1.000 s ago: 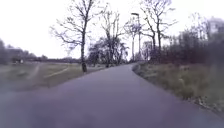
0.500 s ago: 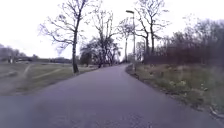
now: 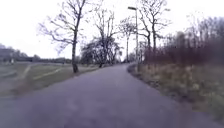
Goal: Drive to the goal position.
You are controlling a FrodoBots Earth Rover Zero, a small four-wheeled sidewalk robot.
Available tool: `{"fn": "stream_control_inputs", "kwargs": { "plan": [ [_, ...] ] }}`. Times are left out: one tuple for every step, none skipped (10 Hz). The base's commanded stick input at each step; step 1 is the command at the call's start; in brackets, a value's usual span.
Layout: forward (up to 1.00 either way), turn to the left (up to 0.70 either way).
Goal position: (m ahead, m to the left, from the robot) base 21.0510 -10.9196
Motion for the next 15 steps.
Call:
{"fn": "stream_control_inputs", "kwargs": {
  "plan": [
    [1.0, 0.0],
    [1.0, 0.0],
    [1.0, 0.0],
    [1.0, 0.0],
    [1.0, 0.0],
    [1.0, 0.0],
    [1.0, 0.0],
    [1.0, 0.0],
    [1.0, 0.0],
    [1.0, 0.0],
    [1.0, 0.0],
    [1.0, 0.0],
    [1.0, 0.0],
    [1.0, 0.0],
    [1.0, 0.0]
  ]
}}
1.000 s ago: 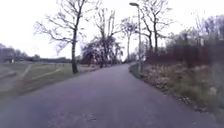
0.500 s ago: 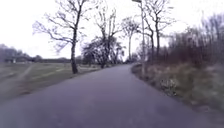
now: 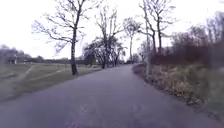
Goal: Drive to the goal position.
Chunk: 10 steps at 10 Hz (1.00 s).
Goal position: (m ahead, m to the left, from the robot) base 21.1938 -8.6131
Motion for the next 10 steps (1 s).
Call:
{"fn": "stream_control_inputs", "kwargs": {
  "plan": [
    [1.0, 0.0],
    [1.0, 0.0],
    [1.0, 0.0],
    [1.0, 0.0],
    [1.0, 0.0],
    [1.0, 0.0],
    [1.0, 0.0],
    [1.0, 0.0],
    [1.0, 0.0],
    [1.0, 0.0]
  ]
}}
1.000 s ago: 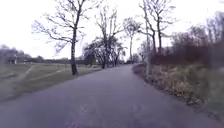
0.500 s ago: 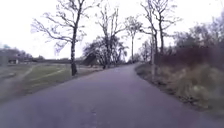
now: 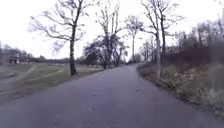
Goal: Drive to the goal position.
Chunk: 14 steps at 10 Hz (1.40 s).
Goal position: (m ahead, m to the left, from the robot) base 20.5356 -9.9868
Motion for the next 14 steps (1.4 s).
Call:
{"fn": "stream_control_inputs", "kwargs": {
  "plan": [
    [1.0, 0.0],
    [1.0, 0.0],
    [1.0, 0.0],
    [1.0, 0.0],
    [1.0, 0.0],
    [1.0, 0.0],
    [1.0, 0.0],
    [1.0, 0.0],
    [1.0, 0.0],
    [1.0, 0.0],
    [1.0, 0.0],
    [1.0, 0.0],
    [1.0, -0.14],
    [1.0, -0.3]
  ]
}}
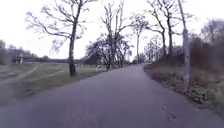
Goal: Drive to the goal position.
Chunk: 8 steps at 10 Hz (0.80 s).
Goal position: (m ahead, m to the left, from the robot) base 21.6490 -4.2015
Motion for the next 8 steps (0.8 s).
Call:
{"fn": "stream_control_inputs", "kwargs": {
  "plan": [
    [1.0, -0.4],
    [1.0, -0.4],
    [1.0, -0.4],
    [1.0, -0.4],
    [1.0, -0.4],
    [1.0, -0.4],
    [1.0, -0.33],
    [1.0, 0.0]
  ]
}}
